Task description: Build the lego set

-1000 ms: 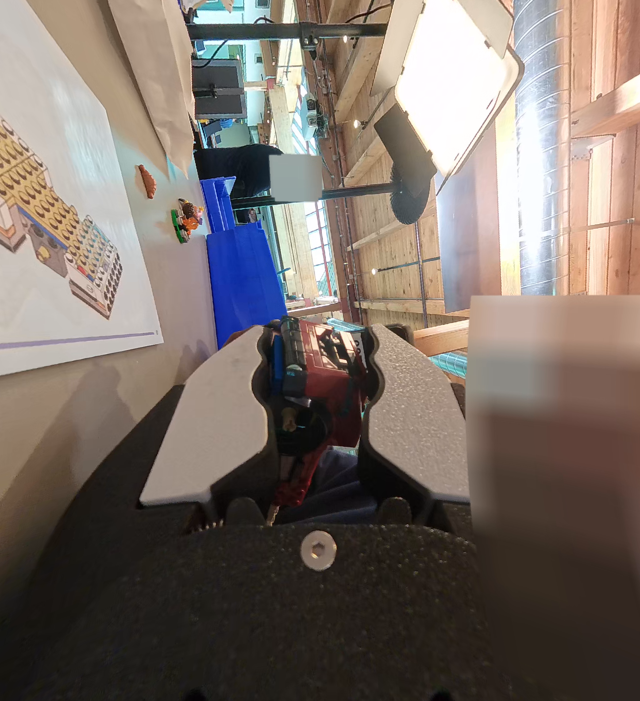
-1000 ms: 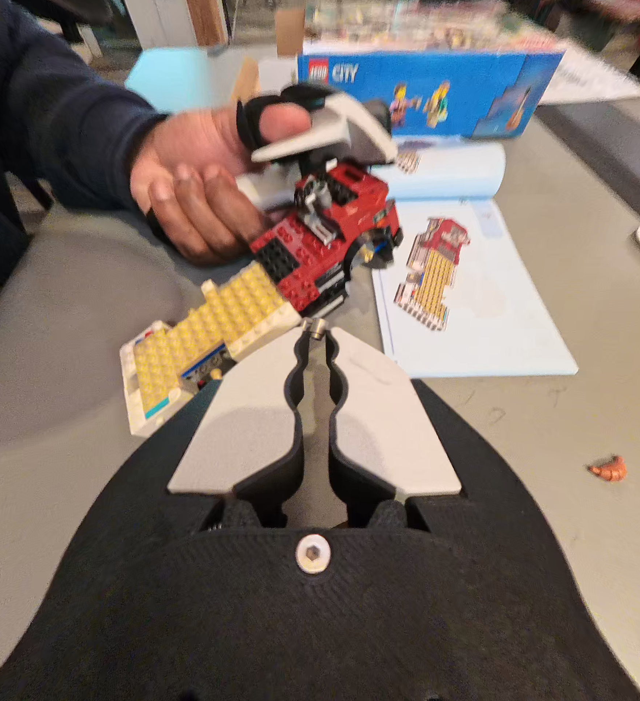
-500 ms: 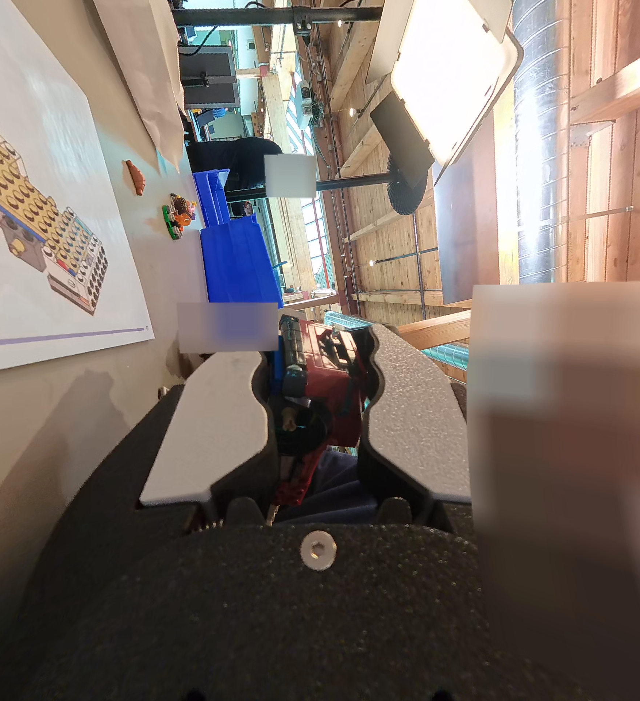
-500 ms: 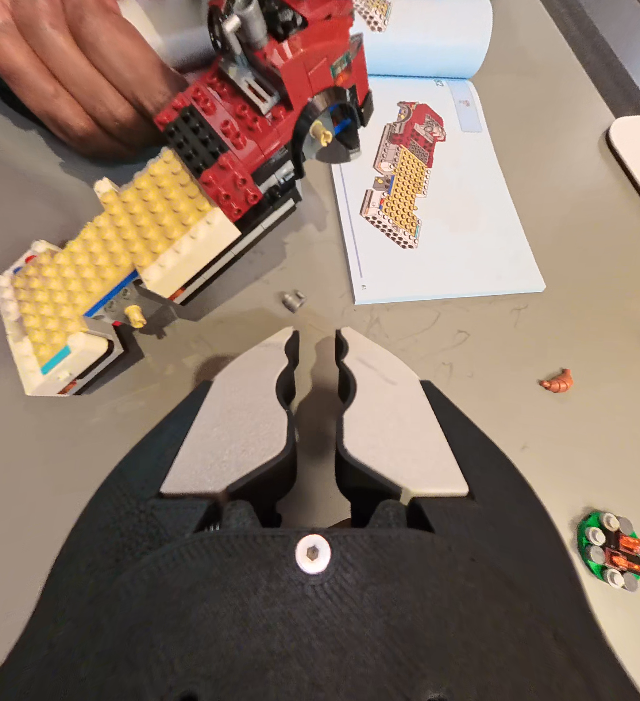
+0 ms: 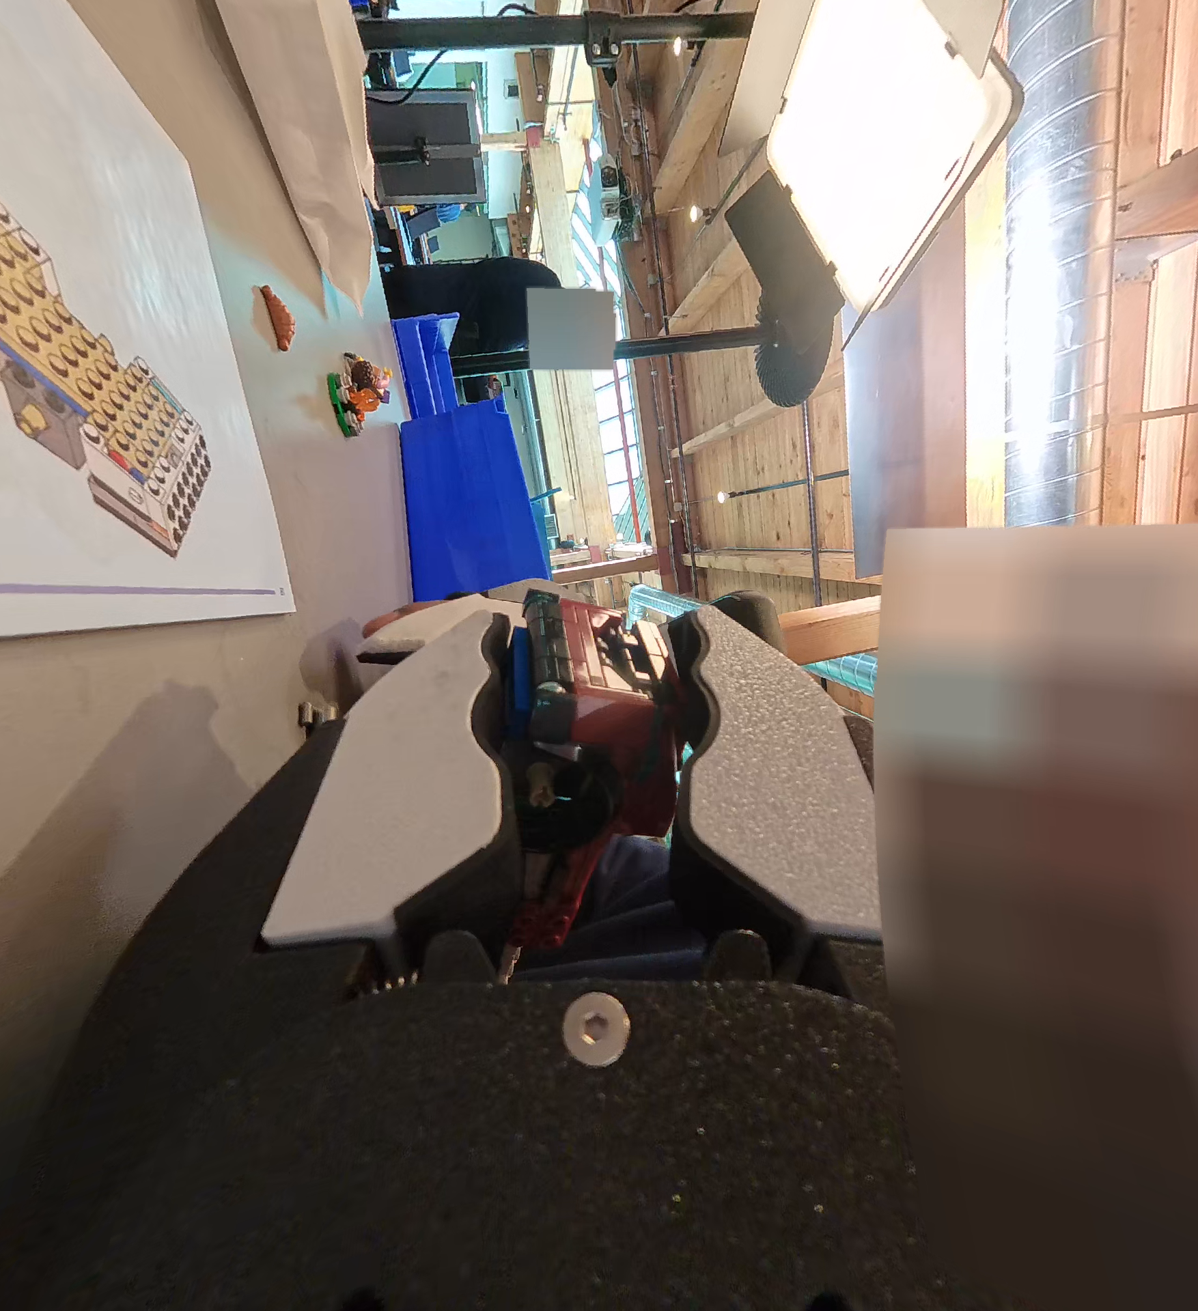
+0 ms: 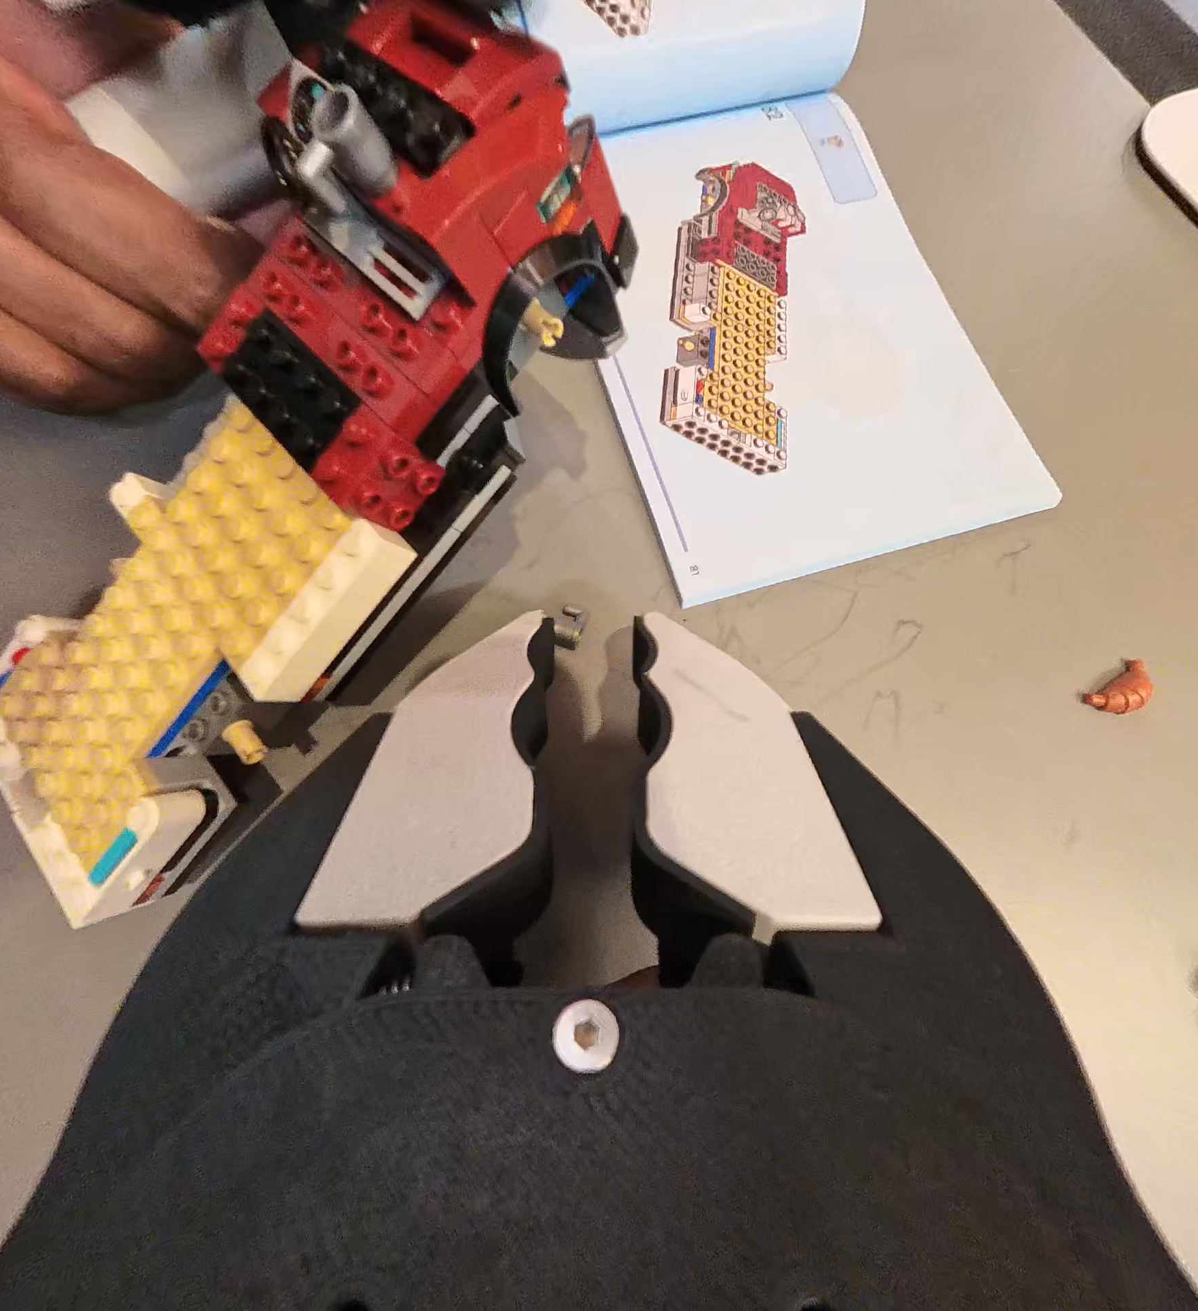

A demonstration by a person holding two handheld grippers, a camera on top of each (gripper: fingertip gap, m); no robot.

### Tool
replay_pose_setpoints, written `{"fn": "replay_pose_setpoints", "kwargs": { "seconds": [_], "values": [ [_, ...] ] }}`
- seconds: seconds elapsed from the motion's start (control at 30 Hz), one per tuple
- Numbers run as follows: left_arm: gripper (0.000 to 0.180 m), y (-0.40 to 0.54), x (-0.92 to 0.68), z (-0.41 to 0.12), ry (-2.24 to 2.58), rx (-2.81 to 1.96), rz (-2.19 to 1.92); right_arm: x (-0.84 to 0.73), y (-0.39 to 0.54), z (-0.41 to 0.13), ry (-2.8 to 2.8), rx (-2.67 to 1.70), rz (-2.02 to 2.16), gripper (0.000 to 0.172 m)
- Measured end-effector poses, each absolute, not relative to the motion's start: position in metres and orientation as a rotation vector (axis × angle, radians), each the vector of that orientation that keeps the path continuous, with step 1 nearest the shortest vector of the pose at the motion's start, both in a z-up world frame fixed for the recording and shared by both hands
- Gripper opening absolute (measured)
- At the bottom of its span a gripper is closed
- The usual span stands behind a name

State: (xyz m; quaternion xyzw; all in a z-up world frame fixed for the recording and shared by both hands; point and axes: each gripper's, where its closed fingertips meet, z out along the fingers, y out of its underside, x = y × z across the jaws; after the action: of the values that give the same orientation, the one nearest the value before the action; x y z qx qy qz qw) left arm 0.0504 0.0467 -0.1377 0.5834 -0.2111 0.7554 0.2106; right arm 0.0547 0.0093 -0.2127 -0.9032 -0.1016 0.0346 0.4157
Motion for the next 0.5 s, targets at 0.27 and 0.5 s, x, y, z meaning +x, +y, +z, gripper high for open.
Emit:
{"fn": "replay_pose_setpoints", "kwargs": {
  "seconds": [0.27,0.5],
  "values": [
    [0.048,0.047,0.048,-0.133,-0.612,1.615,2.120,0.048,0.011,-0.227,-0.332,-2.345,0.020,0.011],
    [0.048,0.046,0.047,-0.132,-0.628,1.584,2.151,0.054,0.015,-0.200,-0.434,-2.127,-0.036,0.010]
  ]
}}
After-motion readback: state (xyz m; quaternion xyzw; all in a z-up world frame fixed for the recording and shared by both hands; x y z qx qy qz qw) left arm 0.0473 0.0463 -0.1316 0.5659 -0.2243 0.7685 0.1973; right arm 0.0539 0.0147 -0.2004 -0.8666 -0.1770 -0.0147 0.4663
